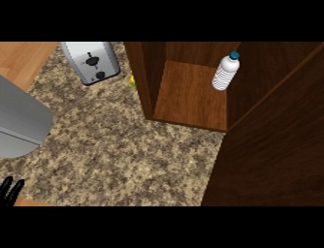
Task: Pick up the bottled water, place it into the cabinet and close the cabinet
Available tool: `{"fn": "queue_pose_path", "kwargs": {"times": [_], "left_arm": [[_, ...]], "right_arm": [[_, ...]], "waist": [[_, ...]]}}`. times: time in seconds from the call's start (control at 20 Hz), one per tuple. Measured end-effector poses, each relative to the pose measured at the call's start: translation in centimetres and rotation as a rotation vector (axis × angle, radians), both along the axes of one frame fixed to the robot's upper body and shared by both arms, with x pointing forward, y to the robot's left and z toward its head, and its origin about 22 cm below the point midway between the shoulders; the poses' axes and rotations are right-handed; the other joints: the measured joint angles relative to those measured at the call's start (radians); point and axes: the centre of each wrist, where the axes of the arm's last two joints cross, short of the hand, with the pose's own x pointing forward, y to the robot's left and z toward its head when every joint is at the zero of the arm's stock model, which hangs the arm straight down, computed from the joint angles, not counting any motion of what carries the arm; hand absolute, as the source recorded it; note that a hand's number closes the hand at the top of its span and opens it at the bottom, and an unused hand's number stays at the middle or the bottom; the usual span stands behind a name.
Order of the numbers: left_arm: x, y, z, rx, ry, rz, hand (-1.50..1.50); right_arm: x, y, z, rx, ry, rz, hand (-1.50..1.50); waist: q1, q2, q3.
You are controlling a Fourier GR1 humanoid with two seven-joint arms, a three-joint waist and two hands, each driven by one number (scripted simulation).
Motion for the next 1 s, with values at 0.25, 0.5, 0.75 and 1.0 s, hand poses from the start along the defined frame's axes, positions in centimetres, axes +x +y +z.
{"fn": "queue_pose_path", "kwargs": {"times": [0.25,0.5,0.75,1.0], "left_arm": [[0.4,0.8,0.6,0.013,-0.011,-0.009,-1.50],[0.7,1.3,1.1,0.013,-0.020,-0.010,-1.50],[1.1,1.8,1.6,0.022,-0.027,-0.018,-1.50],[1.3,2.1,1.9,0.023,-0.030,-0.020,-1.50]], "right_arm": [[0.4,0.3,0.2,-0.013,-0.001,0.018,1.50],[0.8,0.6,0.0,0.001,0.033,0.021,1.50],[1.4,1.1,-0.8,0.050,0.117,0.014,1.50],[3.4,2.2,-2.0,0.103,0.230,0.035,1.50]], "waist": [[0.007,0.007,-0.001],[0.019,0.017,0.000],[0.030,0.025,0.000],[0.042,0.027,0.002]]}}
